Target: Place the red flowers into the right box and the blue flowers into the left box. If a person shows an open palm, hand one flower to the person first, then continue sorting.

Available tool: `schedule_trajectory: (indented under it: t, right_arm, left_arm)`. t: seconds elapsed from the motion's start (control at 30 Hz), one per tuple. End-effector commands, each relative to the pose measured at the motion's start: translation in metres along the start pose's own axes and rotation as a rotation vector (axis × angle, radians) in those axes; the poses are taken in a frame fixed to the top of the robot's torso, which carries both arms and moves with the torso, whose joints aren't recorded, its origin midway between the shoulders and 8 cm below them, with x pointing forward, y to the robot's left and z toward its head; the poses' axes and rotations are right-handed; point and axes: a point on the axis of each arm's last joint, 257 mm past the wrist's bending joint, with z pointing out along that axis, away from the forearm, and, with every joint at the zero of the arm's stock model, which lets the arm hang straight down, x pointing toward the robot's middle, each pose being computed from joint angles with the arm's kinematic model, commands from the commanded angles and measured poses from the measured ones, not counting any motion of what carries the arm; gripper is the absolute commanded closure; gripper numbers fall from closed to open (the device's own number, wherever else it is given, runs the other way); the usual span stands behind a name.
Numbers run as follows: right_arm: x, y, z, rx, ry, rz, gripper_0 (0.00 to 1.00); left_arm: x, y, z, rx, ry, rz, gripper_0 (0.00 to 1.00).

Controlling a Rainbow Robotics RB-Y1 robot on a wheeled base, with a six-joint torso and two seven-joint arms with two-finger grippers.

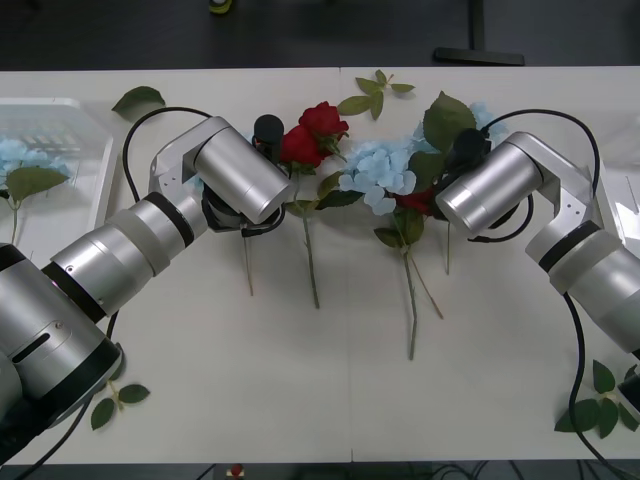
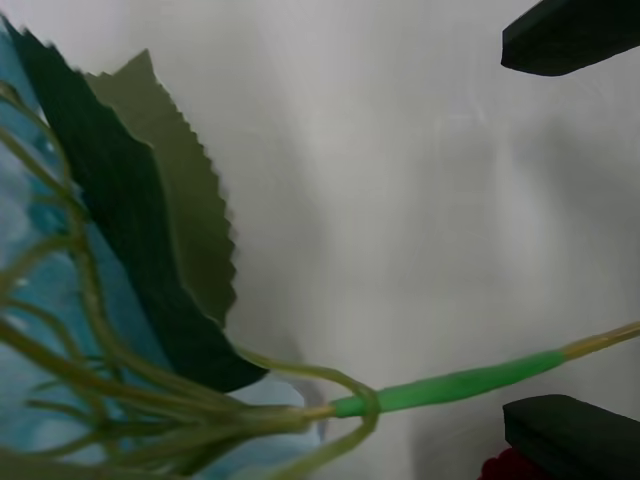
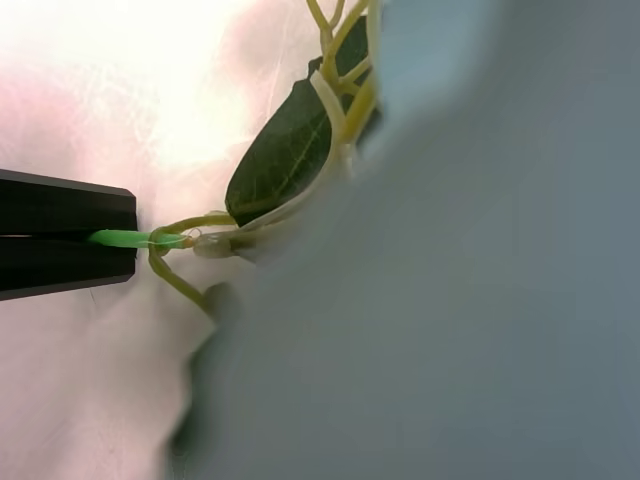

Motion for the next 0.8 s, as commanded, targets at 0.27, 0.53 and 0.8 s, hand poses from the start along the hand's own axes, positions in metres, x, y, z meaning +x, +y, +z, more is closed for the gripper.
schedule_trajectory:
  t: [0.27, 0.53, 0.8]
  right_arm:
    - [-0.020, 0.018, -0.012, -0.032, -0.034, 0.033, 1.00]
    - [-0.022, 0.020, -0.012, -0.042, -0.042, 0.031, 1.00]
    - [-0.024, 0.018, -0.011, -0.045, -0.053, 0.032, 1.00]
  left_arm:
    - [-0.086, 0.097, -0.092, -0.131, -0.074, 0.078, 1.00]
    - [-0.110, 0.248, -0.124, -0.300, -0.069, 0.231, 1.00]
    - [-0.091, 0.351, -0.095, -0.334, -0.029, 0.249, 1.00]
